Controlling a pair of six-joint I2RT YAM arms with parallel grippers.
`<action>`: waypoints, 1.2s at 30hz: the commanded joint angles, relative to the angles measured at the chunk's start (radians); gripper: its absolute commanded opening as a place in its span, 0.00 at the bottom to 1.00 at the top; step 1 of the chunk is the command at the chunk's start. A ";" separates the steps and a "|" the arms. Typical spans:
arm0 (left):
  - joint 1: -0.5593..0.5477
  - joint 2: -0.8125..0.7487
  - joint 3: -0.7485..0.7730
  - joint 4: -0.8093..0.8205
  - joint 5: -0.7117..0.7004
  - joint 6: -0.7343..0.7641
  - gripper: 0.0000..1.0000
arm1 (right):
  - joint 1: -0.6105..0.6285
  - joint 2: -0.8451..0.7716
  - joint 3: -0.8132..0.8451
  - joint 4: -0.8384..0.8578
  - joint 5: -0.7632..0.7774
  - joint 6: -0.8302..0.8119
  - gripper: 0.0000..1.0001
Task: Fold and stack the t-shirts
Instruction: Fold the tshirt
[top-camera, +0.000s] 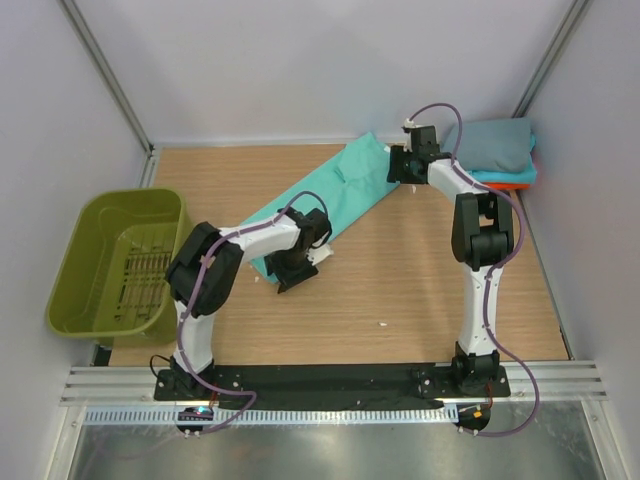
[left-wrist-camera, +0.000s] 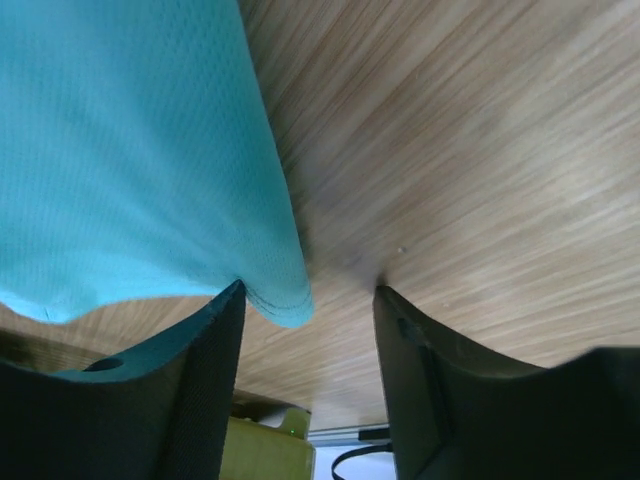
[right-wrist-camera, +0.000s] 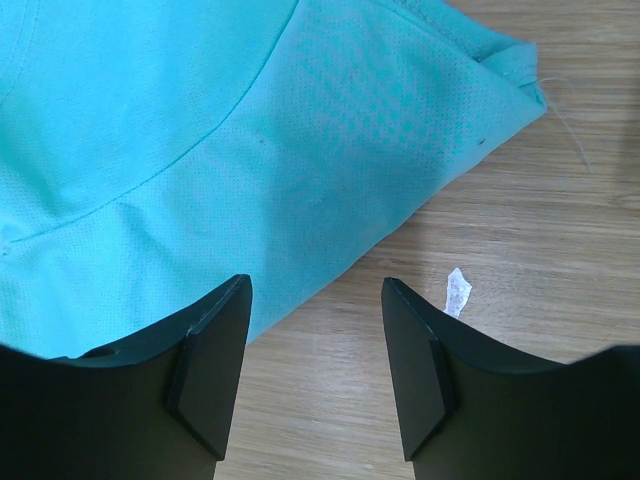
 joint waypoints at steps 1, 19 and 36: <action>-0.003 0.031 0.036 0.020 0.023 -0.019 0.54 | 0.007 -0.027 -0.002 0.036 0.003 -0.007 0.61; -0.123 0.059 0.230 -0.147 0.226 0.008 0.11 | 0.045 0.071 0.061 0.047 0.050 -0.036 0.61; -0.373 0.135 0.349 -0.173 0.289 -0.027 0.10 | 0.116 0.157 0.159 0.091 0.049 -0.030 0.63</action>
